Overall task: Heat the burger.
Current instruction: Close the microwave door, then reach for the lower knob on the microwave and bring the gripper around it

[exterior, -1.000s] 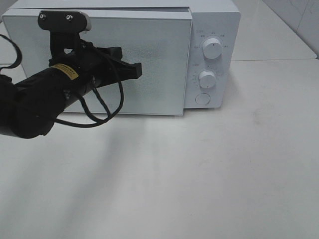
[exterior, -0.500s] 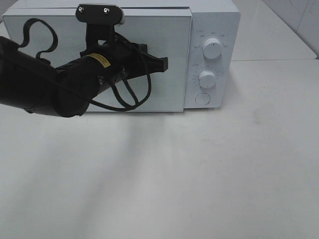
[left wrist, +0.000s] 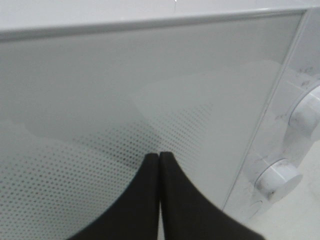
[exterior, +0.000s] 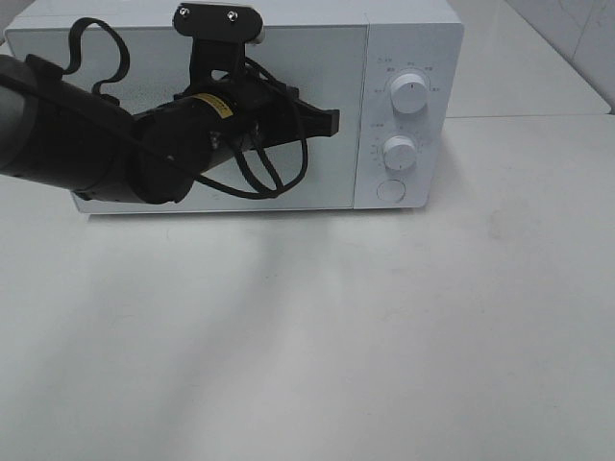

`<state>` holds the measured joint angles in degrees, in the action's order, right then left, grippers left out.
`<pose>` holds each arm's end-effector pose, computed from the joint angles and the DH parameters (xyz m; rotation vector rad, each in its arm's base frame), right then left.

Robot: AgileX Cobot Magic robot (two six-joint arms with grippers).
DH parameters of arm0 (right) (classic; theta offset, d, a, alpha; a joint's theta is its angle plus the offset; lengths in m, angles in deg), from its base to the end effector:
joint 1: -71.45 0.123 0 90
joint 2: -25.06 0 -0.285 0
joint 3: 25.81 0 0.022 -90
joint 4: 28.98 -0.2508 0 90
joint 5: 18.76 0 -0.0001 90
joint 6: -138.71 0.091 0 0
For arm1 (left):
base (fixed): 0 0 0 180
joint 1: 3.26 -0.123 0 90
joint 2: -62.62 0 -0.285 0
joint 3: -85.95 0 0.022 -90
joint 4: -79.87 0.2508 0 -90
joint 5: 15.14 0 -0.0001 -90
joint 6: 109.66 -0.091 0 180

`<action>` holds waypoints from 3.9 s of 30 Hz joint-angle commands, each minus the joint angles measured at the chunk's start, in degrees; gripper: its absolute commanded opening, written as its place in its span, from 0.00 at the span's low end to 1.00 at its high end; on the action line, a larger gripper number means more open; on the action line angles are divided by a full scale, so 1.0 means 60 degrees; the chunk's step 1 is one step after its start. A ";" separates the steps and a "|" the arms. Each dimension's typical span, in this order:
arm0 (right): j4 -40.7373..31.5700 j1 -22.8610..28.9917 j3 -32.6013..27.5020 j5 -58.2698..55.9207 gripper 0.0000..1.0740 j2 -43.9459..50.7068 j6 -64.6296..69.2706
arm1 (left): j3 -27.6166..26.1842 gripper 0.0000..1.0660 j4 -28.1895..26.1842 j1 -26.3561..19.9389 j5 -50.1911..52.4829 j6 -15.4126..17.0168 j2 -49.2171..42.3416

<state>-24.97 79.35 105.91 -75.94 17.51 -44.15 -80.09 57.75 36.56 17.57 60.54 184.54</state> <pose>-0.0030 -0.0058 0.2840 -0.1838 1.9620 -0.0253 0.3399 -0.2593 0.1768 0.3486 1.8157 -0.4115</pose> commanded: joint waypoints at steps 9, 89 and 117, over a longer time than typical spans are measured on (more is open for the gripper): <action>-0.0029 -0.0057 -0.0029 0.0086 0.68 0.0258 -0.0067 | 0.0019 0.00 -0.0430 -0.0267 -0.0210 -0.0076 -0.0506; -0.0029 -0.0057 -0.0029 0.0086 0.68 0.0258 -0.0067 | 0.5577 0.92 0.2454 -0.6933 -1.5737 0.0181 -1.6033; -0.0038 -0.0057 -0.0029 0.0086 0.68 0.0210 -0.0067 | 0.5586 0.92 0.2101 -0.6933 -1.5709 0.0181 -1.9299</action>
<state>-25.02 79.35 105.91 -75.94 17.51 -44.15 -46.63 70.99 -4.87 -76.79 61.63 70.12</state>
